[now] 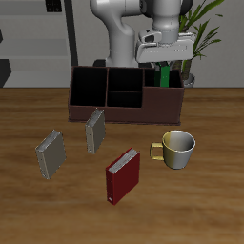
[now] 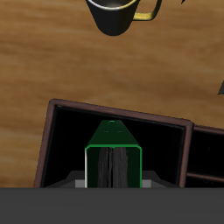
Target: Place the green book into the back desk caddy's right compartment
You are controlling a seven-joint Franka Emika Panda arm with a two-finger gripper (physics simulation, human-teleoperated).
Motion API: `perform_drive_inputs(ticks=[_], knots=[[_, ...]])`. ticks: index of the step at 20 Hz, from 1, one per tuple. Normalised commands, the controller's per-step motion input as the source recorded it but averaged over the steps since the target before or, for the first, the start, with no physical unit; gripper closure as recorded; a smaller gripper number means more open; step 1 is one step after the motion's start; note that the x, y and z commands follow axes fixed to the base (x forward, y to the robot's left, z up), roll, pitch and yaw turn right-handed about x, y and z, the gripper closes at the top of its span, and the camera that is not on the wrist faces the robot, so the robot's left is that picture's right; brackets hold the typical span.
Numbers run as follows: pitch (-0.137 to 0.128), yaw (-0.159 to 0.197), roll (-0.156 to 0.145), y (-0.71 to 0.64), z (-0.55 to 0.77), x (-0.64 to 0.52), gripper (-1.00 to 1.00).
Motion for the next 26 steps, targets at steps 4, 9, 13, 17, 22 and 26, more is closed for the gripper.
perform_drive_inputs(ticks=[4, 9, 13, 17, 22, 26], knots=[[0.078, 0.013, 0.014, 0.05, -0.38, 0.07, 1.00], [0.061, 0.037, 0.014, 0.09, -0.34, 0.07, 1.00], [0.135, -0.013, 0.003, 0.01, -0.42, 0.15, 1.00], [0.085, -0.061, 0.050, -0.06, -0.13, 0.11, -1.00], [-0.018, -0.008, 0.053, 0.02, 0.06, 0.00, -1.00], [-0.018, -0.012, 0.003, 0.03, 0.07, 0.01, -1.00]])
